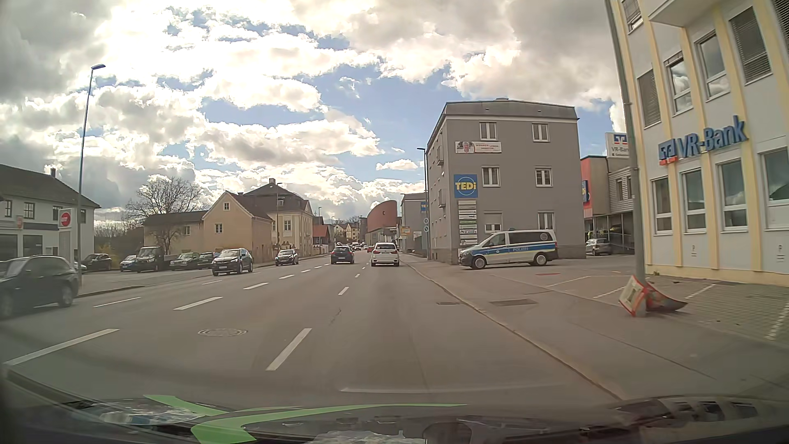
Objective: Follow the waypoints while adhering to traffic rules and regulations
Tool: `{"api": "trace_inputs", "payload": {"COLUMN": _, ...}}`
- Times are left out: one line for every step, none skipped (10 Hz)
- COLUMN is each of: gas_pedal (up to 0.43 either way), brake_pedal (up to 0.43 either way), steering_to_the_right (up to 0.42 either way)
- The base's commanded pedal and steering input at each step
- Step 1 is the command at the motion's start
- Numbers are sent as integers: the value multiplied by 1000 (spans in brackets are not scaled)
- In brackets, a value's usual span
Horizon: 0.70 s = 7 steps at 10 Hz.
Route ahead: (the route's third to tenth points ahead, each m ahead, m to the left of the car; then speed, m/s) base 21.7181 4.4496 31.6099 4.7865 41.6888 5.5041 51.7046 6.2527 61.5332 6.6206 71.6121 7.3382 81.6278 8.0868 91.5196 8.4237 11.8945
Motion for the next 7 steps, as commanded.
{"api": "trace_inputs", "payload": {"gas_pedal": 59, "brake_pedal": 0, "steering_to_the_right": -21}}
{"api": "trace_inputs", "payload": {"gas_pedal": 59, "brake_pedal": 0, "steering_to_the_right": -21}}
{"api": "trace_inputs", "payload": {"gas_pedal": 59, "brake_pedal": 0, "steering_to_the_right": -21}}
{"api": "trace_inputs", "payload": {"gas_pedal": 59, "brake_pedal": 0, "steering_to_the_right": -21}}
{"api": "trace_inputs", "payload": {"gas_pedal": 59, "brake_pedal": 0, "steering_to_the_right": -21}}
{"api": "trace_inputs", "payload": {"gas_pedal": 59, "brake_pedal": 0, "steering_to_the_right": -21}}
{"api": "trace_inputs", "payload": {"gas_pedal": 59, "brake_pedal": 0, "steering_to_the_right": -20}}
